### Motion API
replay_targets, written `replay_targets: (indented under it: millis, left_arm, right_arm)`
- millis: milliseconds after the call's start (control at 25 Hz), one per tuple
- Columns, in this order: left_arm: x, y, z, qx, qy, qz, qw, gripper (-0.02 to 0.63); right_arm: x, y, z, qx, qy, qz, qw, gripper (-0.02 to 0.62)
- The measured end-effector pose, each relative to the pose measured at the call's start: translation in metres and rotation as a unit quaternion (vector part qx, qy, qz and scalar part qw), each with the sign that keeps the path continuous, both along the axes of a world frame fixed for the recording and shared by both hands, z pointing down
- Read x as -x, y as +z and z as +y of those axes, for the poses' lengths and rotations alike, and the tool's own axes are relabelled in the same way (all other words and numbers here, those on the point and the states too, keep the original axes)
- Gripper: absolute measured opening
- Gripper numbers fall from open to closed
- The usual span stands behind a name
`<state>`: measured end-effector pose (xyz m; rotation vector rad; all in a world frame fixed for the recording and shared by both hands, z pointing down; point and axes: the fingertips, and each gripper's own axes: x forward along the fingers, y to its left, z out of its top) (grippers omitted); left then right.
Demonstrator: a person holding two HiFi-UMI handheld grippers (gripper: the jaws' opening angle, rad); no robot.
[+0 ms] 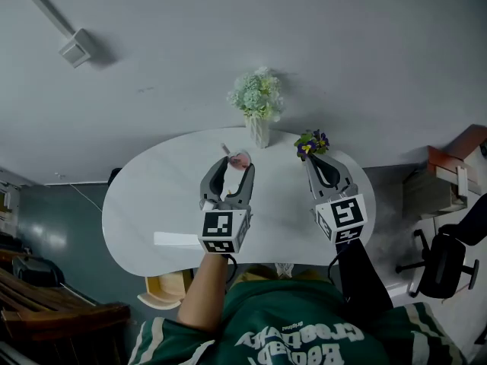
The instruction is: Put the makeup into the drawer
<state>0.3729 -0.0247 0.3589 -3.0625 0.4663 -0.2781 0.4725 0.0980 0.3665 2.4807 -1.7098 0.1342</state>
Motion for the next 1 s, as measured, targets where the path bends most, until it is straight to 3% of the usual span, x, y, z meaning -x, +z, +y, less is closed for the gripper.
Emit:
replay_targets:
  millis: [240,520,760,1000]
  left_arm:
    - [0.049,-0.001,-0.031,-0.002,-0.052,0.002,0.9986,0.233]
    - [0.147,-0.003,-0.073,-0.007,-0.145,-0.005,0.9893,0.233]
    - [0.243,-0.006,-0.104,-0.010,-0.229,-0.007,0.9733,0.233]
    - [0.333,-0.012,-0.121,-0.016,-0.277,-0.011,0.9606,0.233]
  right_arm:
    - [0.034,0.003,-0.047,-0.004,-0.054,-0.004,0.999,0.005]
    - [0.105,-0.003,-0.124,-0.014,-0.153,-0.007,0.988,0.005]
    - [0.191,-0.005,-0.182,-0.018,-0.239,-0.011,0.971,0.005]
    - [0.286,-0.011,-0.229,-0.025,-0.311,-0.012,0.950,0.005]
